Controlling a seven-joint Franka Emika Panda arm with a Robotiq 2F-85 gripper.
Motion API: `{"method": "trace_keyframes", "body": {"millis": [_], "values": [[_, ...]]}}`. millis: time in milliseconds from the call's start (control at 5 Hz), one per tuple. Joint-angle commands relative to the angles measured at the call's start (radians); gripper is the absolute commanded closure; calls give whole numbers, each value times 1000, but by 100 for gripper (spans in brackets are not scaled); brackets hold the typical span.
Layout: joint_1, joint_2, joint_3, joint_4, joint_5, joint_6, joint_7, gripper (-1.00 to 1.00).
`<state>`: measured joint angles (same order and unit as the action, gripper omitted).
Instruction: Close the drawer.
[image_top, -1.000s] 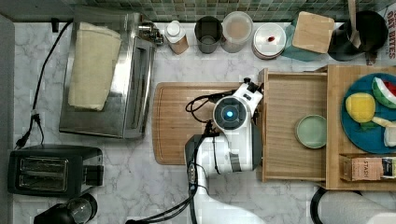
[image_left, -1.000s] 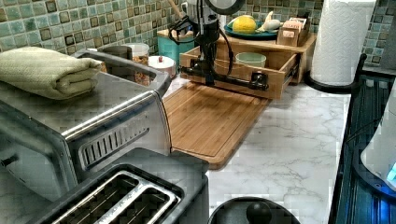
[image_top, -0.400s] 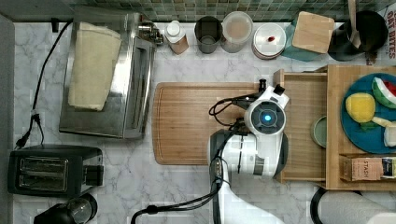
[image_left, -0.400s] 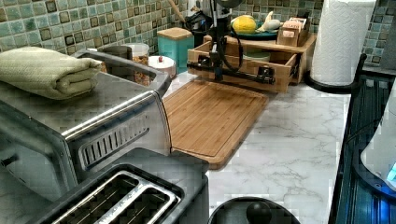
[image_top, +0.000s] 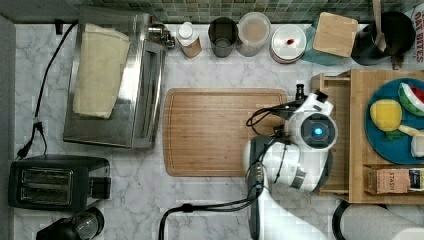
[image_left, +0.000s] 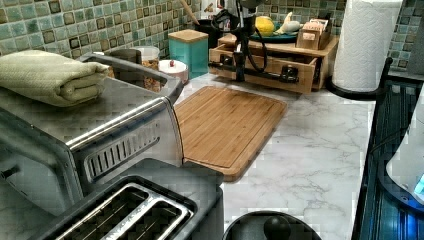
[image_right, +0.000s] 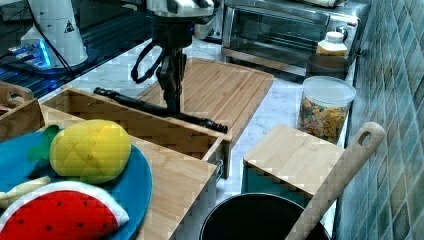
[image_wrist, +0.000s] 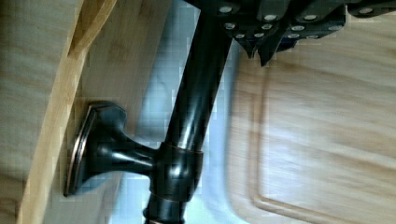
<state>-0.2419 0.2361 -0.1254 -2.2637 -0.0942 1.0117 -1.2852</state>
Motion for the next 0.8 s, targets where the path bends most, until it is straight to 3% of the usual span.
{"method": "trace_keyframes", "body": {"millis": [200, 400, 800], "values": [[-121, 149, -269, 265, 56, -69, -260, 100], [-214, 170, -203, 291, 39, -46, -242, 100], [-214, 170, -204, 291, 40, -46, -242, 100]]}}
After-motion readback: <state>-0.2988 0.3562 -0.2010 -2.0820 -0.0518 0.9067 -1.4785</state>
